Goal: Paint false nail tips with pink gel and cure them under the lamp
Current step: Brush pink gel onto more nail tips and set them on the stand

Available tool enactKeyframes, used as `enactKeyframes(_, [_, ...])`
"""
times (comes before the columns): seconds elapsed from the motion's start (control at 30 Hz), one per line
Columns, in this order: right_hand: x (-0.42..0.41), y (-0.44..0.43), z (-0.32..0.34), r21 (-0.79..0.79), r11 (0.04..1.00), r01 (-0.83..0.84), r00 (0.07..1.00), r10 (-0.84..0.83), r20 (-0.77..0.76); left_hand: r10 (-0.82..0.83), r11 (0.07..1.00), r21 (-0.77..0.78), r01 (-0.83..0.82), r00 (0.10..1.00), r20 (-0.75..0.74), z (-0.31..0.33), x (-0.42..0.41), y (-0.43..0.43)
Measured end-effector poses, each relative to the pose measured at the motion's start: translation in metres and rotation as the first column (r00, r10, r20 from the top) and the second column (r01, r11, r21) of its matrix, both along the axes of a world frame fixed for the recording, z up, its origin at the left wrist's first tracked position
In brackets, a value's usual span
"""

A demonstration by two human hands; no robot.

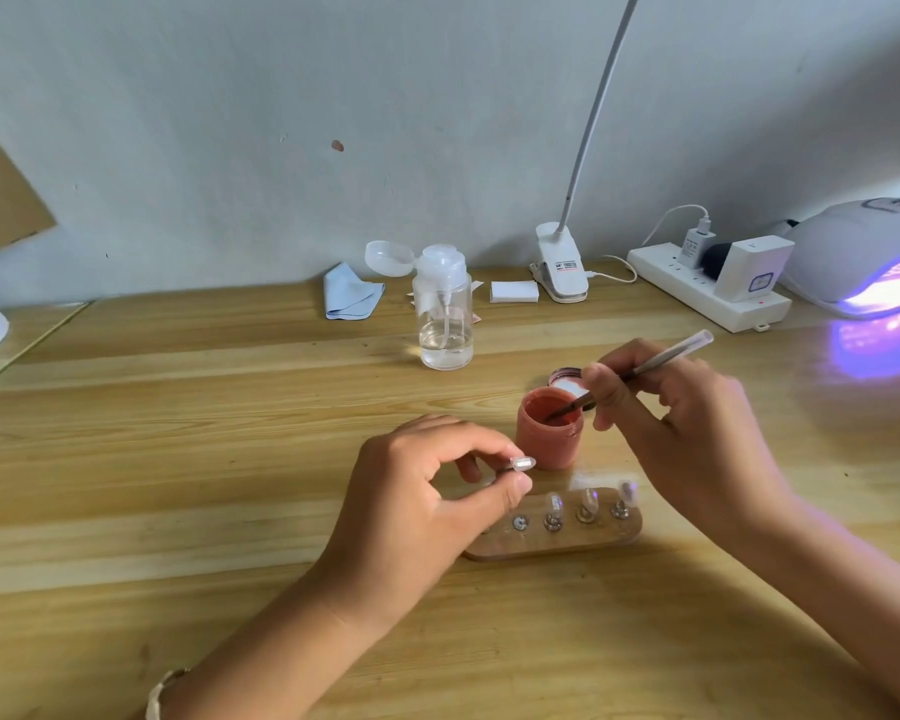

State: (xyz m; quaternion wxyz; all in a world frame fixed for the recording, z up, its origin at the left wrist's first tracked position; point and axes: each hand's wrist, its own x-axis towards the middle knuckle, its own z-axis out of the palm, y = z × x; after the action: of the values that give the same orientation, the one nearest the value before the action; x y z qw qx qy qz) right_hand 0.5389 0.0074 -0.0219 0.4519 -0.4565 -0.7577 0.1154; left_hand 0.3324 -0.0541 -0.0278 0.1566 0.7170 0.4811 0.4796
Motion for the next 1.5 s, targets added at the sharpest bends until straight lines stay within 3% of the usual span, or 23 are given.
enactKeyframes(0.2, [-0.002, 0.000, 0.000, 0.013, 1.000, -0.006, 0.999, 0.005, 0.043, -0.043, 0.998, -0.035, 0.046, 0.995, 0.095, -0.001, -0.001, 0.002])
enactKeyframes(0.37, [0.001, 0.001, -0.003, 0.008, 1.000, 0.010, 1.000, -0.010, -0.017, -0.042, 0.994, -0.087, 0.061, 0.978, 0.204, -0.005, -0.003, 0.003])
enactKeyframes(0.5, [0.005, 0.002, -0.002, 0.025, 1.000, 0.011, 0.967, -0.005, -0.254, -0.018, 0.995, -0.090, 0.038, 0.976, 0.216, -0.006, -0.004, 0.005])
enactKeyframes(0.63, [0.014, 0.001, 0.002, 0.014, 0.996, -0.094, 0.826, 0.086, -0.557, 0.007, 0.996, -0.087, 0.011, 0.981, 0.196, -0.003, -0.004, 0.006])
enactKeyframes(0.8, [0.014, -0.006, 0.005, -0.020, 0.968, -0.249, 0.691, 0.163, -0.705, -0.015, 0.992, -0.122, 0.043, 0.975, 0.224, -0.001, -0.003, 0.005])
enactKeyframes(1.07, [0.003, -0.022, 0.003, 0.044, 0.891, -0.452, 0.667, 0.370, -0.647, -0.020, 0.989, -0.137, 0.058, 0.966, 0.260, 0.000, -0.003, 0.006])
enactKeyframes(1.5, [-0.001, -0.020, -0.003, 0.017, 0.889, -0.458, 0.696, 0.370, -0.615, -0.026, 0.988, -0.138, 0.064, 0.964, 0.263, 0.001, -0.002, 0.005])
